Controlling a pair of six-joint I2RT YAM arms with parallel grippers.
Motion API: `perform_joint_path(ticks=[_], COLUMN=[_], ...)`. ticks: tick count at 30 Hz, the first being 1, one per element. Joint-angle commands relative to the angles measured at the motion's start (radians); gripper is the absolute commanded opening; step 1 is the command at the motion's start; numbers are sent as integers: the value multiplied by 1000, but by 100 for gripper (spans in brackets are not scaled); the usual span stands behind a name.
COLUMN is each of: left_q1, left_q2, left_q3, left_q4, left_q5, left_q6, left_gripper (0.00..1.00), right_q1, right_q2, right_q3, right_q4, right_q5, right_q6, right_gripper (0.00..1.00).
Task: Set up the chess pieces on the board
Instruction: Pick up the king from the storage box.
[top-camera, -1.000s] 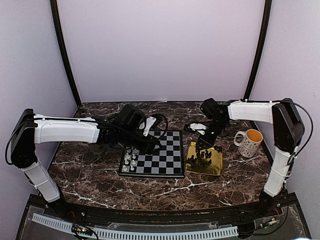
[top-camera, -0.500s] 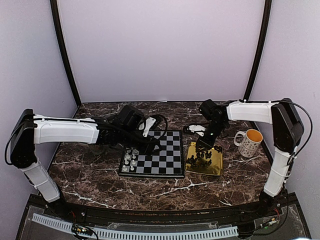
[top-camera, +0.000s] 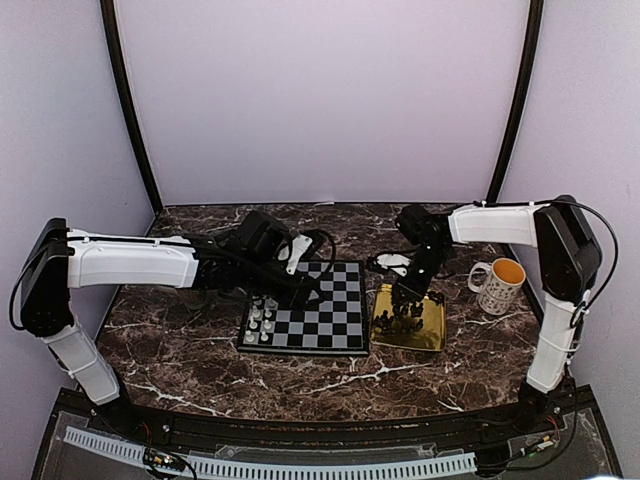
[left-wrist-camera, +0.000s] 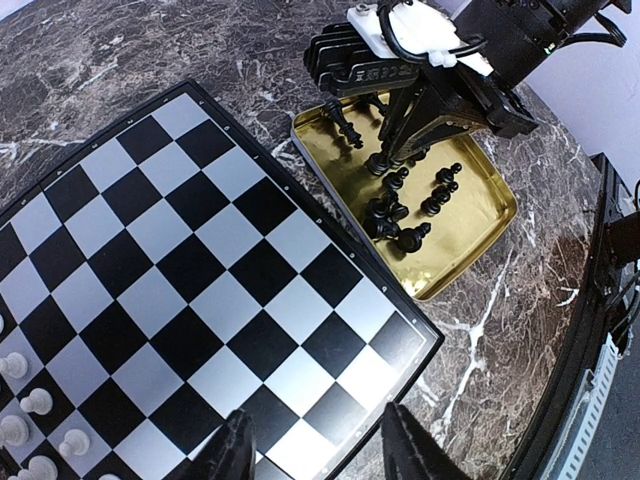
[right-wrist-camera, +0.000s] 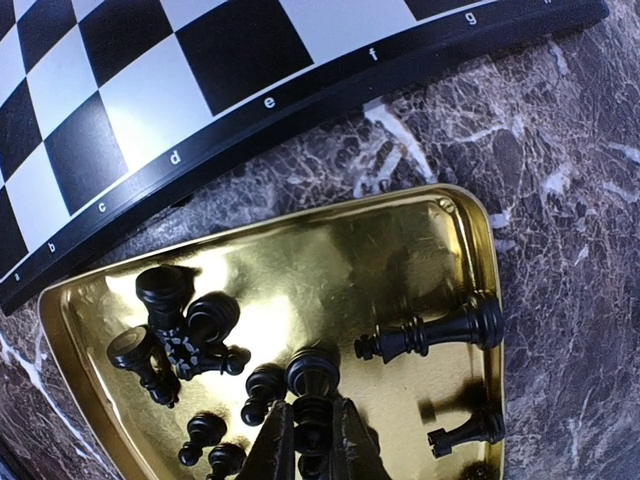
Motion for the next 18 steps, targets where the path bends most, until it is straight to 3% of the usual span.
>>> perform_joint_path(ticks=[1,9,18], left_q1=[-6,-6,-6], left_q2=[-27,-31,-49], left_q3=[-6,-14,38], left_q4=[12,12,-28], left_q5=[11,10,-100], left_q6=[2,9,71], left_gripper=[45,45,44], right_q1=[6,-23,-9], right_q2=[-25,-60,-123], right_q3=[28,40,132], right_q4=[-4,-9,-28], right_q5=[-33,-158,-12], right_q6=[11,7,-27], right_gripper=[1,0,0])
